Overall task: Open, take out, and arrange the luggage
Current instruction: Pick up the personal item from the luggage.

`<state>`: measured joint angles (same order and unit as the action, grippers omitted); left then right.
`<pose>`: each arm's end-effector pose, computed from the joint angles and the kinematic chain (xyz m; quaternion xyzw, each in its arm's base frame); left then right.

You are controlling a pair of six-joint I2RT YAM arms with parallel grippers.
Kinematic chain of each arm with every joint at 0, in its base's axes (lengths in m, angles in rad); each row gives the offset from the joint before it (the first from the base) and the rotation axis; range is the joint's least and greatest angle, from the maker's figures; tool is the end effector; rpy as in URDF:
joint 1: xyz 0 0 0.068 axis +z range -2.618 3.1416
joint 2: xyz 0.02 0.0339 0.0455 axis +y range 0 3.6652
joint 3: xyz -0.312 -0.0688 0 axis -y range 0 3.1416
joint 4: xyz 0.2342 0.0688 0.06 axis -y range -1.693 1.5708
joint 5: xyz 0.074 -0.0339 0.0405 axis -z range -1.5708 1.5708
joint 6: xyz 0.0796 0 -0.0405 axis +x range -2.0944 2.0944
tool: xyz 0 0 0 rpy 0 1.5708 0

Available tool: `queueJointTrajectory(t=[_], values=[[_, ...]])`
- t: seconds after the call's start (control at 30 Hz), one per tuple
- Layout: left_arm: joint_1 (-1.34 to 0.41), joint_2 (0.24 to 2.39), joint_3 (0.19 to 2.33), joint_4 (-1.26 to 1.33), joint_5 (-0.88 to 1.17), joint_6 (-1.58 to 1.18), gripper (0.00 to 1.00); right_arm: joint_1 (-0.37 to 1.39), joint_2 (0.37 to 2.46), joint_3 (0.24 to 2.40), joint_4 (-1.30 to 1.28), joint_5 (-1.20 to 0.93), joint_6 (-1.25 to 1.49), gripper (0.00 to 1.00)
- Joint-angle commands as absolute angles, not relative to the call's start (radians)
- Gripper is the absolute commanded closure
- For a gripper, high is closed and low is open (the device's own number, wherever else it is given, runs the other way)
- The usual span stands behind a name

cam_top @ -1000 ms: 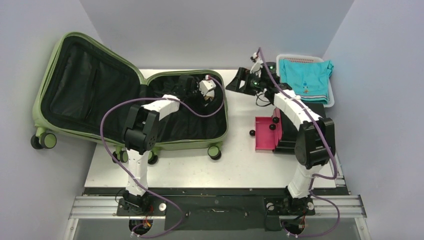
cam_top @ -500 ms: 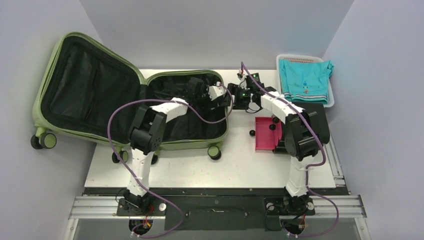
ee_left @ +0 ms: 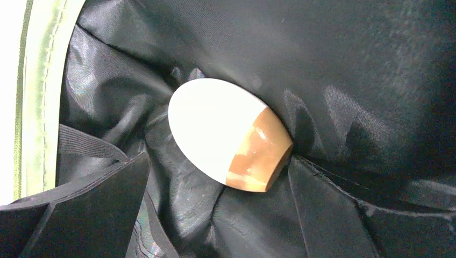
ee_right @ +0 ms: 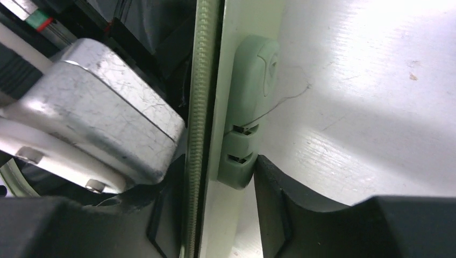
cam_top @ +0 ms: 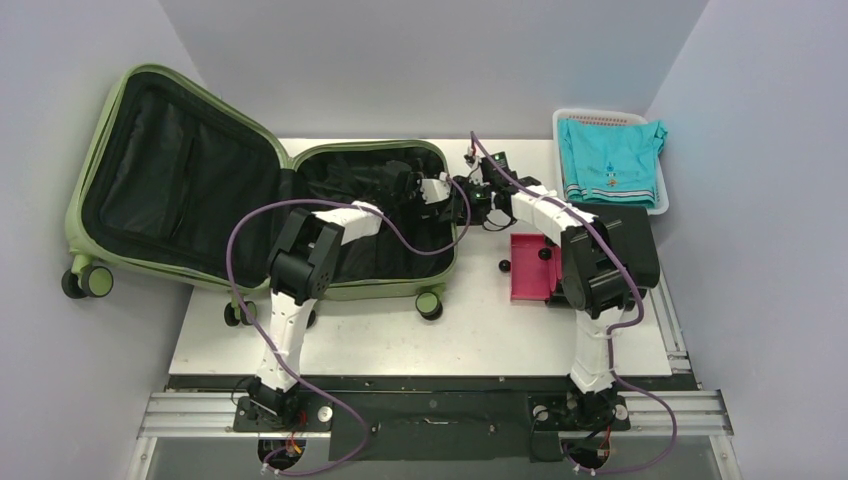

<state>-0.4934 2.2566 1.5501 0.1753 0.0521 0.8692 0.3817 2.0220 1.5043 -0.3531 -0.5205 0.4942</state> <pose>0.4974 -0.2722 0.1708 0.5565 0.6658 0.0705 0.4920 0.4320 0.2161 0.2211 -0.0371 0.9113 0.3594 0.1976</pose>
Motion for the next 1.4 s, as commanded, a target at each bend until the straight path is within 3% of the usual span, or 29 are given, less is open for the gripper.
queueJointTrajectory(t=[0.0, 0.1, 0.2, 0.67, 0.8, 0.97, 1.37], values=[[-0.506, 2.302, 1.567, 0.223, 0.044, 0.930, 0.00, 0.392, 2.037, 1.545, -0.304, -0.527, 0.520, 0.65], [-0.508, 2.324, 1.579, 0.245, 0.042, 0.941, 0.00, 0.389, 2.036, 1.540, -0.302, -0.543, 0.522, 0.76], [-0.506, 2.357, 1.620, 0.240, 0.041, 0.940, 0.07, 0.387, 2.032, 1.534, -0.303, -0.553, 0.521, 0.83], [-0.512, 2.433, 1.691, 0.295, 0.009, 1.032, 0.47, 0.385, 2.029, 1.527, -0.308, -0.563, 0.520, 0.86], [-0.512, 2.447, 1.721, 0.280, 0.009, 1.032, 0.66, 0.386, 2.029, 1.524, -0.305, -0.566, 0.519, 0.87], [-0.512, 2.443, 1.734, 0.251, 0.009, 1.021, 1.00, 0.387, 2.028, 1.523, -0.302, -0.564, 0.520, 0.88], [-0.486, 2.313, 1.706, 0.120, 0.037, 0.858, 1.00, 0.376, 1.999, 1.520, -0.307, -0.563, 0.492, 0.88]])
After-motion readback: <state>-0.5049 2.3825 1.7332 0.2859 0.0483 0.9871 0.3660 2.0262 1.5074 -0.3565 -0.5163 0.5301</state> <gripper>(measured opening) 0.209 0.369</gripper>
